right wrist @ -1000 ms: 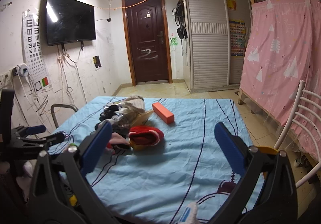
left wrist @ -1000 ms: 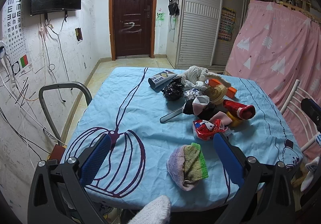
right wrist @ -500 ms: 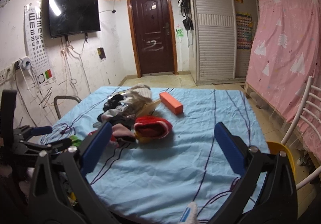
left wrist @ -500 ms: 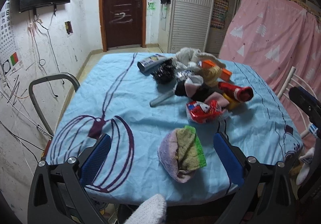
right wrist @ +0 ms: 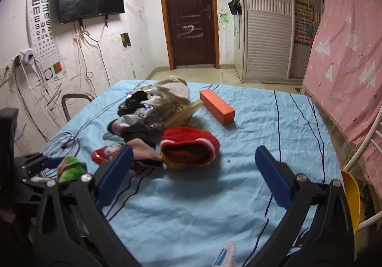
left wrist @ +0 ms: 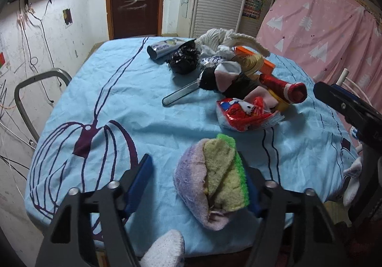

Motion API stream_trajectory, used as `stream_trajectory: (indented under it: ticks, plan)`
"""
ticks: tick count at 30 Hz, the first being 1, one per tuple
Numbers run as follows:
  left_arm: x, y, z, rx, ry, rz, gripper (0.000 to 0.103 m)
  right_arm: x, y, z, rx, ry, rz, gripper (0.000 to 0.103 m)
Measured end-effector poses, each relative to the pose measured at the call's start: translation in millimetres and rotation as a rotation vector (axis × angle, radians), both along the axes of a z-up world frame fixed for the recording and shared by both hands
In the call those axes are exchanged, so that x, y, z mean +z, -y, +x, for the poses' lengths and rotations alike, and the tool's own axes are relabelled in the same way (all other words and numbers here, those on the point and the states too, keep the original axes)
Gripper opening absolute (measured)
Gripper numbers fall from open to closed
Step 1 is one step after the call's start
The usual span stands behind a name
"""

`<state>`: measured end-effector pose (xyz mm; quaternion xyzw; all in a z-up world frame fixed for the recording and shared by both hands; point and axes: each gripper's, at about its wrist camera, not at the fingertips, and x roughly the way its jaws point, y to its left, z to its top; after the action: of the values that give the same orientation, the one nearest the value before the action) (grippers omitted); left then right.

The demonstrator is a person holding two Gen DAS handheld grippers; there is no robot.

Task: Collect trash
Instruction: 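Grasp the folded pink-and-green cloth with the left gripper and lift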

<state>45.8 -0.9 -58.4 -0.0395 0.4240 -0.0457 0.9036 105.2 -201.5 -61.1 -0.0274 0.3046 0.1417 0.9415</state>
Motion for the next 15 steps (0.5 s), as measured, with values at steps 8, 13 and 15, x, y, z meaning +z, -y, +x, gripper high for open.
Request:
stream_trajectory:
  ticks: [8, 13, 15]
  plan:
    - [-0.8, -1.8, 3.8, -0.016, 0.031, -0.006, 0.021, -13.8, -4.8, 33.6, 0.036, -0.118, 0.032, 0.098]
    - [1.3, -3.4, 7.2, -0.02, 0.048, -0.011, 0.019, -24.2, -0.7, 50.6, 0.03, -0.191, 0.075, 0.07]
    - [1.8, -5.2, 9.5, -0.018, 0.049, -0.015, 0.019, -27.7, 1.3, 55.9, 0.041, -0.222, 0.1, 0.057]
